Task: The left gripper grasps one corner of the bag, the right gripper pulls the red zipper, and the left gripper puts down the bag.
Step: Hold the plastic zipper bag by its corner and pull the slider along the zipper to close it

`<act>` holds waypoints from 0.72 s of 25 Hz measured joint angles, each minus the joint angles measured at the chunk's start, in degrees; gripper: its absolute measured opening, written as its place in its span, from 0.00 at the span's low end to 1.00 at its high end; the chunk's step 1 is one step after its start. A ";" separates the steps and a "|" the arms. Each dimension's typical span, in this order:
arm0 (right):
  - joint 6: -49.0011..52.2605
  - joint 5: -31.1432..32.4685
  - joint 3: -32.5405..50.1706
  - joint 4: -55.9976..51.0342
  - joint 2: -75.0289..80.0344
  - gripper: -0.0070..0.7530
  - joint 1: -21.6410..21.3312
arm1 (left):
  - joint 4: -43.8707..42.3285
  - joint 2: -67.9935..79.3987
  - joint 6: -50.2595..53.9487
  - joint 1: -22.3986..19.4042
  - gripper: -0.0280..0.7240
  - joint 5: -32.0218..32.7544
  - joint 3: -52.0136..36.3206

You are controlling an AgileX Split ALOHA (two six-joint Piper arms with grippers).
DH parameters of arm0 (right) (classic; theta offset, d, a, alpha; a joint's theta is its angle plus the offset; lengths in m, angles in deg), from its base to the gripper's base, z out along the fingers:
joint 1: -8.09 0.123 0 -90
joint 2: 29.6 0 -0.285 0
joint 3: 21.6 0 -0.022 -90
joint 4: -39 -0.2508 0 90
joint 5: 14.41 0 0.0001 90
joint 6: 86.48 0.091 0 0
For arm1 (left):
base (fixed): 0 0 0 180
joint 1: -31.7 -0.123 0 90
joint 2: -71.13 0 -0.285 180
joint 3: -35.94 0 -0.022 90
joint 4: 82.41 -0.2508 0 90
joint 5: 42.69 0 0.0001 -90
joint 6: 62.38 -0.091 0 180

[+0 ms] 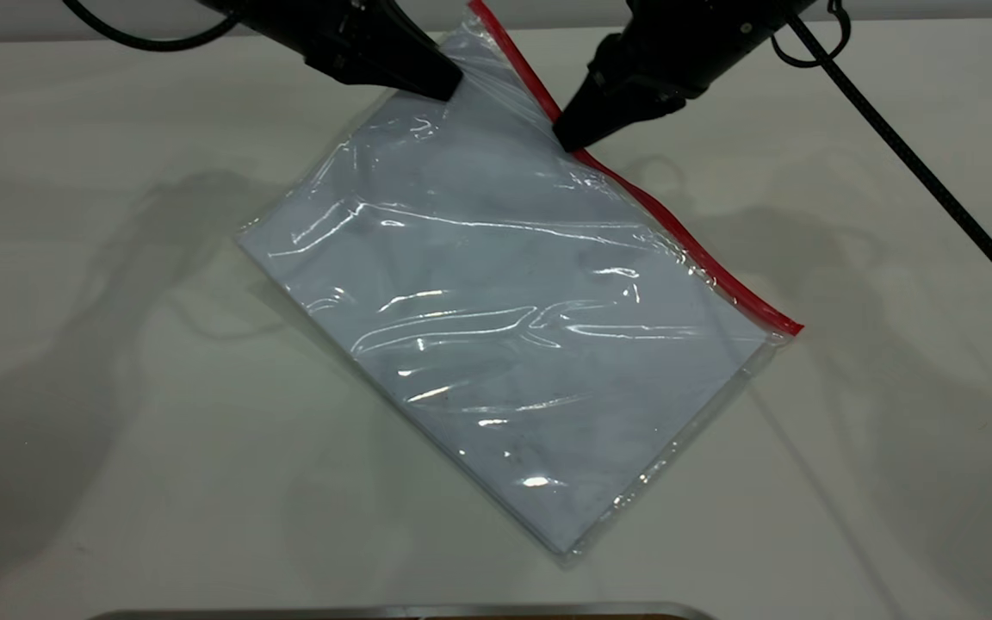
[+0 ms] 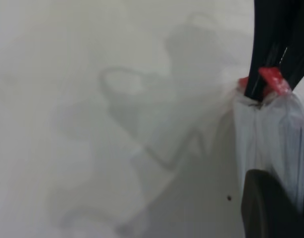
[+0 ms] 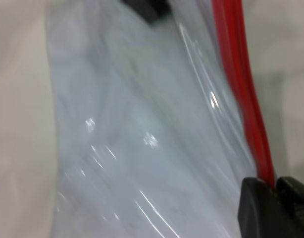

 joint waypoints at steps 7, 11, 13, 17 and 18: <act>2.05 -0.55 0.11 6.19 0.27 0.08 -0.05 | -0.01 0.00 0.12 -1.47 0.11 -0.12 0.05; 6.69 0.28 0.40 12.40 0.38 0.09 -0.05 | -0.77 0.00 0.57 -1.91 0.11 -0.19 0.05; 9.65 1.57 0.40 16.89 0.38 0.09 -0.17 | -1.01 -0.06 1.03 -2.03 0.11 -0.52 0.05; 16.48 6.06 0.58 27.11 0.91 0.09 -0.70 | -1.14 -0.05 1.31 -2.52 0.11 -1.31 0.22; 18.36 7.35 0.58 29.16 0.95 0.09 -0.70 | -1.14 -0.05 1.31 -2.57 0.11 -1.41 0.22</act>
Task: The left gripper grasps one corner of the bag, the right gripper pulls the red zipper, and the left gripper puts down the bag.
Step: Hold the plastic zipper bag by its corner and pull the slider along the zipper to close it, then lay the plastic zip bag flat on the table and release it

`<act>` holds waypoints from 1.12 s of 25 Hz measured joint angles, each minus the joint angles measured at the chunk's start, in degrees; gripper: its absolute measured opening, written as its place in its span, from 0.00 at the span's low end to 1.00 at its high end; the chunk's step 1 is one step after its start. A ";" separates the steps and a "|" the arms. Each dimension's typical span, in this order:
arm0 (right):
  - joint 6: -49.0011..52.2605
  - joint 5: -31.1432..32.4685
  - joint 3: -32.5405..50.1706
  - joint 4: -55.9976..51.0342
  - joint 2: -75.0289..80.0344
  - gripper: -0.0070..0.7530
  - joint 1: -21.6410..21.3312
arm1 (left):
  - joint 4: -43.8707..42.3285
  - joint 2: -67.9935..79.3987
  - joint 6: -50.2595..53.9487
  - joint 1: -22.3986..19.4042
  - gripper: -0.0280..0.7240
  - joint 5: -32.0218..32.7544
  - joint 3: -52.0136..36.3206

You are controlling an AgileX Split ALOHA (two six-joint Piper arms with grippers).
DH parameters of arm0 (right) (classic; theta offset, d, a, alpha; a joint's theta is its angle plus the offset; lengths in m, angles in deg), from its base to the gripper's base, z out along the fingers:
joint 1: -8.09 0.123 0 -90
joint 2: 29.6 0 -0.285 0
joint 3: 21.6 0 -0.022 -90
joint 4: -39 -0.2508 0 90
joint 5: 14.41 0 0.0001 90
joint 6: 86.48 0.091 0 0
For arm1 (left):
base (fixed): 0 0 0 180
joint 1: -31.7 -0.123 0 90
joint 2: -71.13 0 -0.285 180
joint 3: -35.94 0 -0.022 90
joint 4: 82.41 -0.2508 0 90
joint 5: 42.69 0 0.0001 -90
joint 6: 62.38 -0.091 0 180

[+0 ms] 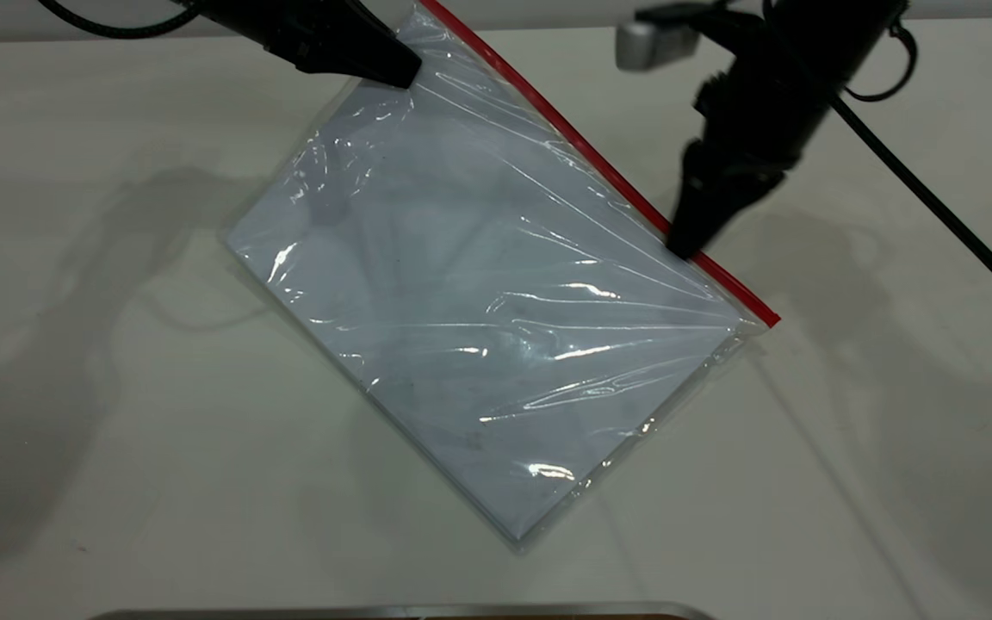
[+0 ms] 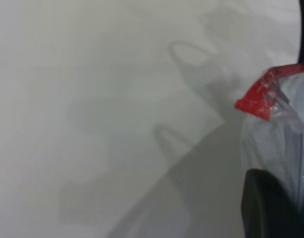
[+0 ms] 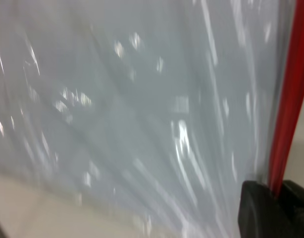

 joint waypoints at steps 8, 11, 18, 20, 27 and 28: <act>12.49 9.06 0.00 12.78 -0.05 0.09 0.00 | -2.12 0.00 0.14 -0.06 0.11 -0.17 0.23; 14.77 10.77 0.00 14.56 -0.05 0.09 0.00 | -2.69 0.00 0.14 -0.06 0.11 -0.33 0.25; 16.52 10.41 0.00 14.83 -0.05 0.21 0.00 | -5.64 0.00 0.16 0.12 0.13 -1.44 0.29; 16.53 8.52 0.00 13.76 -0.05 0.32 0.00 | -6.25 0.00 1.09 0.12 0.17 -2.65 0.29; 16.65 -4.05 0.00 11.96 -0.05 0.65 0.00 | -10.42 -0.60 11.33 0.31 0.62 -9.26 0.36; 16.72 -6.10 0.00 11.96 -0.17 0.67 0.00 | -12.21 -0.82 13.73 0.31 0.67 -10.49 0.36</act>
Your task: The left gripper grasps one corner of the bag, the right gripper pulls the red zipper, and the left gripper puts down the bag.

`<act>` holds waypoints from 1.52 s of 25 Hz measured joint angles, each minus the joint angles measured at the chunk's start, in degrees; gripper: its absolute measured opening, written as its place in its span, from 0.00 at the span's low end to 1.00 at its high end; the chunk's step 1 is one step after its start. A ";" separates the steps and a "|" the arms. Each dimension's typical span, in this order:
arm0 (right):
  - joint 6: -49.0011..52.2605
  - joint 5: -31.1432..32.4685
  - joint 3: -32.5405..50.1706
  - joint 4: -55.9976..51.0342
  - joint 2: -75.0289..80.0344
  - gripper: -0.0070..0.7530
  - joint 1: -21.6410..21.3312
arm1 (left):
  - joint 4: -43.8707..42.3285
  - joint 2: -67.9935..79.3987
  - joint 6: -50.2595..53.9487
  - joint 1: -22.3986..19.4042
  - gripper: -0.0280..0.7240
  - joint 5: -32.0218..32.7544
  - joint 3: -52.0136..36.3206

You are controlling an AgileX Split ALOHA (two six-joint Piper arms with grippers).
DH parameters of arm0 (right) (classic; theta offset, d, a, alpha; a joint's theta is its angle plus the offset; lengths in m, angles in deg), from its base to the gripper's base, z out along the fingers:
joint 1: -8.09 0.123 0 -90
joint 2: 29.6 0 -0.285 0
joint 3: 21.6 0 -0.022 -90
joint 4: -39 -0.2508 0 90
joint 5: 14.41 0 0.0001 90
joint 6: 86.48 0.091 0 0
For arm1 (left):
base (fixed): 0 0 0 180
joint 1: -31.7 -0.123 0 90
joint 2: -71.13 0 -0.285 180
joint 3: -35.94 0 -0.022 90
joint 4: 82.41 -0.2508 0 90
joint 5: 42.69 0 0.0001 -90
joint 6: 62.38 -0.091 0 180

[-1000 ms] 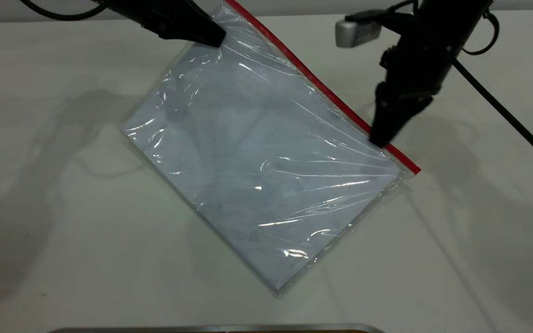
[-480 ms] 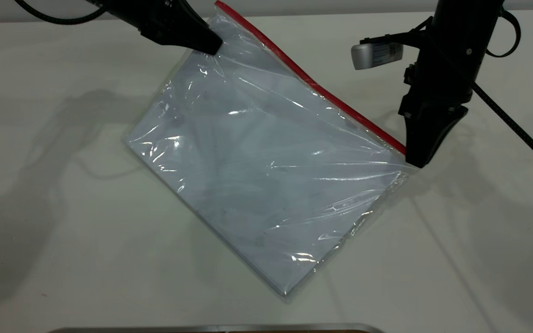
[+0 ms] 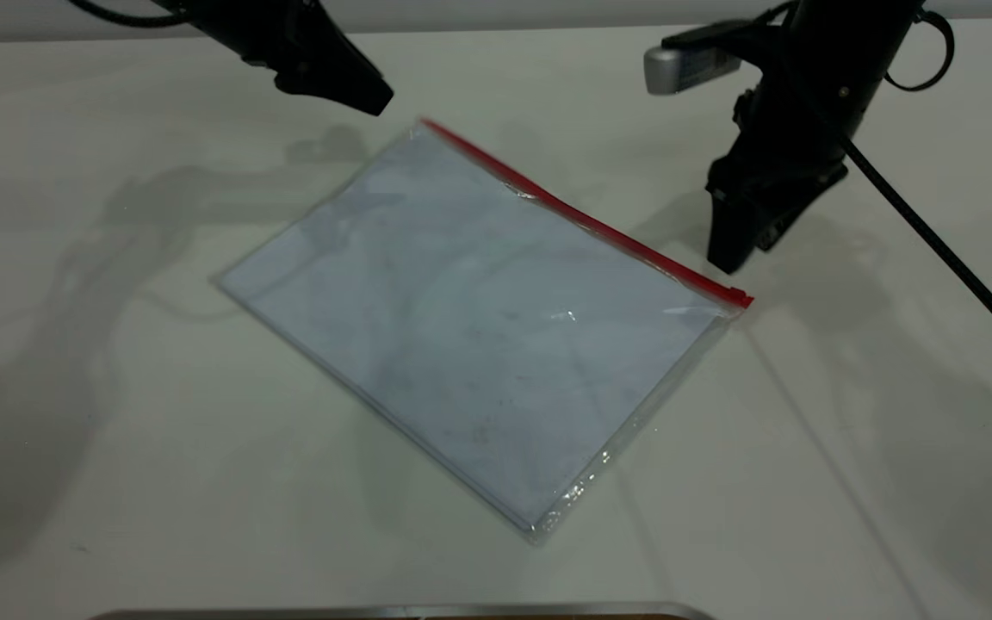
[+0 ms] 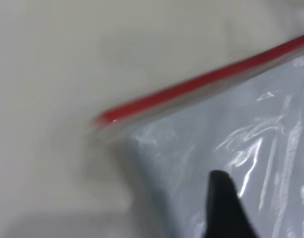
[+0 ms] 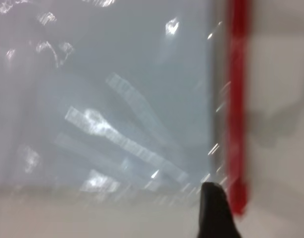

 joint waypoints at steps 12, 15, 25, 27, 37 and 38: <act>1.54 -8.99 0.55 0.96 -21.75 0.71 0.00 | -30.56 -19.37 49.14 0.00 0.83 -0.76 0.00; 2.64 -7.54 0.55 1.03 -31.60 0.71 0.00 | -38.23 -27.81 60.97 0.00 0.80 2.66 0.00; 8.81 4.65 0.84 1.59 -61.60 0.71 0.00 | -46.37 -52.25 74.21 0.00 0.80 16.34 0.00; 11.11 8.39 0.84 1.73 -66.48 0.71 0.00 | -46.49 -55.40 74.34 0.00 0.80 21.14 0.00; 21.66 30.12 0.84 2.82 -82.86 0.71 0.00 | -47.54 -66.36 82.05 0.00 0.79 21.45 -4.71; 22.60 30.86 0.96 2.89 -84.33 0.71 0.00 | -47.80 -68.28 82.59 0.00 0.79 21.45 -6.84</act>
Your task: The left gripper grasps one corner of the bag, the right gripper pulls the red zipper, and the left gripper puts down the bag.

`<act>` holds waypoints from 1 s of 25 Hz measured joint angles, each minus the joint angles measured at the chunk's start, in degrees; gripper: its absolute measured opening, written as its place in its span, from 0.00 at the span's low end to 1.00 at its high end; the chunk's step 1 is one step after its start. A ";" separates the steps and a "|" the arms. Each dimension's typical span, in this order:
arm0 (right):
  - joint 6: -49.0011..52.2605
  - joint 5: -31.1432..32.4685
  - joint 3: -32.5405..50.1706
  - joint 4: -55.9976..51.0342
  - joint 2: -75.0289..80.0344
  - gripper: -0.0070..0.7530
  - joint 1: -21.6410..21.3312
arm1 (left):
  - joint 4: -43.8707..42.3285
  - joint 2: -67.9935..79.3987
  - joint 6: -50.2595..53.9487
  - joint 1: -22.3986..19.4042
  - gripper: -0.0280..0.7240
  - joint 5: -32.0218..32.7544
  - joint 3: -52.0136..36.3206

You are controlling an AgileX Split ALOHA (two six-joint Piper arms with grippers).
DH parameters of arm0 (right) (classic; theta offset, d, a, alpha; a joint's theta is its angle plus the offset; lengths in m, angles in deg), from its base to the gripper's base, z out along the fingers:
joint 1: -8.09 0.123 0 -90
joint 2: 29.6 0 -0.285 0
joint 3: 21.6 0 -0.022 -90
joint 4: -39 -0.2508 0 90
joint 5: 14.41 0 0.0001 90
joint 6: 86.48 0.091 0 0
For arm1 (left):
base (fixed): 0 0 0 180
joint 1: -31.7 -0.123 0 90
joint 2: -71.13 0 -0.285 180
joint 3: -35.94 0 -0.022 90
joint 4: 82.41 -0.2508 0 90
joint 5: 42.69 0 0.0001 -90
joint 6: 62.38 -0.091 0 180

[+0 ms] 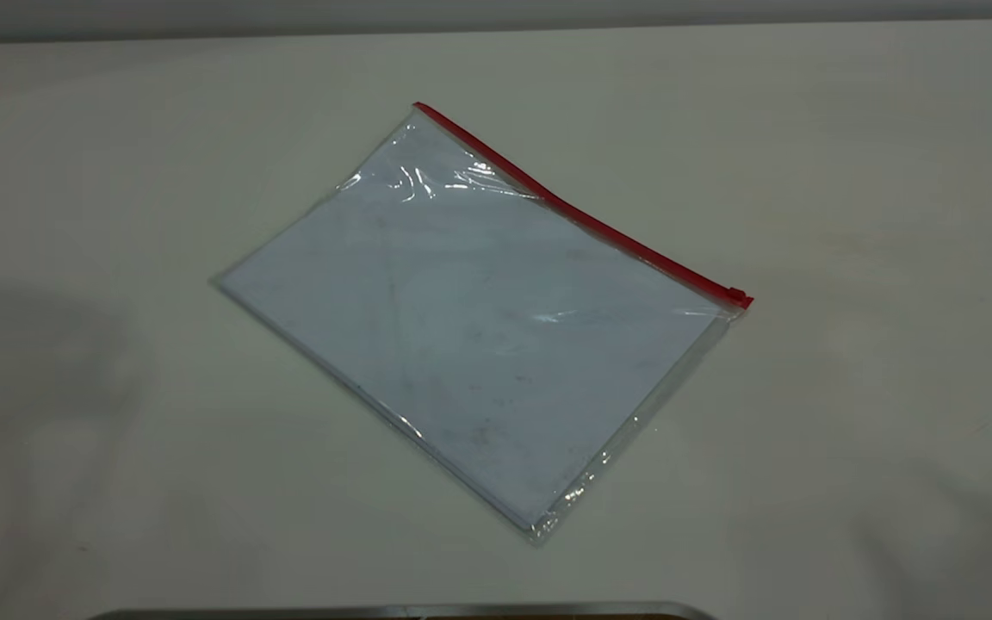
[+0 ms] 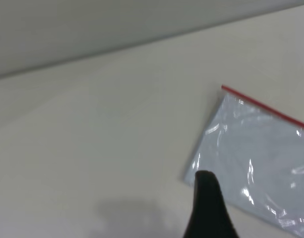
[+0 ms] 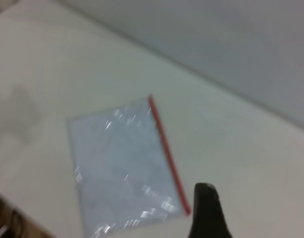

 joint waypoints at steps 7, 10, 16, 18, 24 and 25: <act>2.88 0.00 11.69 -2.77 -16.11 0.71 0.00 | -0.32 -15.84 0.85 0.11 0.79 0.00 -21.24; 2.90 0.00 20.34 -2.81 -24.06 0.71 0.00 | -0.77 -23.01 0.85 0.18 0.79 0.00 -30.40; 1.95 0.00 38.28 -2.16 -37.41 0.71 0.00 | -0.90 -36.17 0.85 0.18 0.79 0.00 -45.20; 0.69 -0.05 44.05 -1.56 -41.35 0.71 0.00 | -0.90 -40.25 0.85 0.18 0.79 0.00 -48.84; -1.59 -4.15 54.94 1.70 -49.45 0.71 0.00 | -0.96 -51.76 -0.79 0.18 0.79 0.00 -57.00; -1.64 -4.40 55.87 2.46 -50.27 0.71 0.00 | -0.96 -53.49 -1.03 0.18 0.79 0.00 -57.79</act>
